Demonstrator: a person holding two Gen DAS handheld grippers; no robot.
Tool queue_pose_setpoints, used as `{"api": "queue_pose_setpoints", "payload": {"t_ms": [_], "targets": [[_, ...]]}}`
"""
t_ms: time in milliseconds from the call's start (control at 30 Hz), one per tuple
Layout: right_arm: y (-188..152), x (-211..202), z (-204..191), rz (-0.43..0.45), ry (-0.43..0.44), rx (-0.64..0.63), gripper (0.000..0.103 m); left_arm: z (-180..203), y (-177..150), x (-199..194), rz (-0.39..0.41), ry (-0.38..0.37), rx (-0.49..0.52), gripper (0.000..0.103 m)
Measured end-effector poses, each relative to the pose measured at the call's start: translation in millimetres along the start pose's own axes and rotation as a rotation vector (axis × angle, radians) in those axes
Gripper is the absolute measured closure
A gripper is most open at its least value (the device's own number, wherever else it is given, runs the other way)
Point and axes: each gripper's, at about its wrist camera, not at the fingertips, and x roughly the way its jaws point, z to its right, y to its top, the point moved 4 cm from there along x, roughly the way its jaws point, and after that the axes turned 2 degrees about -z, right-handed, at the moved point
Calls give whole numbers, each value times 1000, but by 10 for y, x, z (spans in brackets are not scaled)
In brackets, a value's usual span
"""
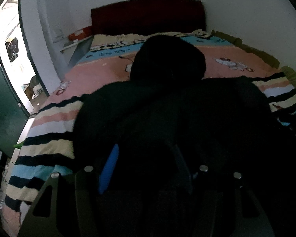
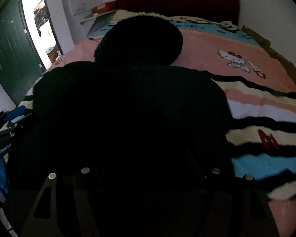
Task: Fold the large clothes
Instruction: 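Move both tools toward the jacket's hem to grasp it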
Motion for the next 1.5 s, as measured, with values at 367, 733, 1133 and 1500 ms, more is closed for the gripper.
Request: {"api": "queue_pose_setpoints", "payload": {"t_ms": [367,733,1133,1500], "targets": [[-601,-926,-59,57,-29,17,31,-74,-193,-981,71,39,-8,47],[-888,-1672,33,188,-11,109,11,-173,-320,-1719,161,72,10,47],[-868,-2090,35,243,-57,114,10,-278,-359,-1887,181,89,33,47],[-396,-1855,-26,248,-54,98,10,-529,-199,-1551,152,83,11,47]]}}
